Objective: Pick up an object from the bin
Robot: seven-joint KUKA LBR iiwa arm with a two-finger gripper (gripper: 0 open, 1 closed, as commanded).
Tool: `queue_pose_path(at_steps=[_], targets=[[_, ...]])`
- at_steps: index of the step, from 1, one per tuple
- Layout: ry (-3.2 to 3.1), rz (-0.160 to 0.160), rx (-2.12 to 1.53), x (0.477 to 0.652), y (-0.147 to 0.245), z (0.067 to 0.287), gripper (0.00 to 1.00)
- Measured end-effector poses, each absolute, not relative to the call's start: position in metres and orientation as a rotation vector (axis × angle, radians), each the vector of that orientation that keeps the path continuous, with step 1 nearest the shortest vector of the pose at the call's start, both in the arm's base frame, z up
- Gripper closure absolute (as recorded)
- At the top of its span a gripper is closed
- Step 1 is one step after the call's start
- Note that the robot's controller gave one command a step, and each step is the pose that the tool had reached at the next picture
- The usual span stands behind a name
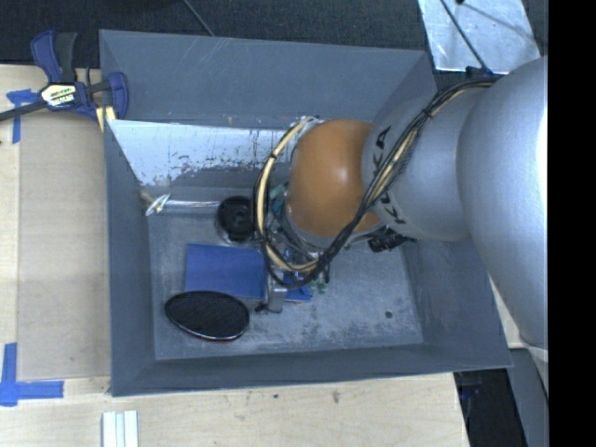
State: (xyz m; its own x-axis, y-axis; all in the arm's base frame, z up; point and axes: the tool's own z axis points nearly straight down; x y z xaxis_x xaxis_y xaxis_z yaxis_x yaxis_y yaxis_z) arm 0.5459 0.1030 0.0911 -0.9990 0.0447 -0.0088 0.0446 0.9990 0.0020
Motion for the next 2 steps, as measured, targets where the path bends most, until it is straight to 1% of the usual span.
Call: queue_pose_path(at_steps=[1, 2], targets=[[3.135, 0.001, 0.161, 0.5469, 0.0987, 0.0698, 1.00], [3.135, 0.001, 0.161, 0.5469, 0.0986, 0.0698, 1.00]])
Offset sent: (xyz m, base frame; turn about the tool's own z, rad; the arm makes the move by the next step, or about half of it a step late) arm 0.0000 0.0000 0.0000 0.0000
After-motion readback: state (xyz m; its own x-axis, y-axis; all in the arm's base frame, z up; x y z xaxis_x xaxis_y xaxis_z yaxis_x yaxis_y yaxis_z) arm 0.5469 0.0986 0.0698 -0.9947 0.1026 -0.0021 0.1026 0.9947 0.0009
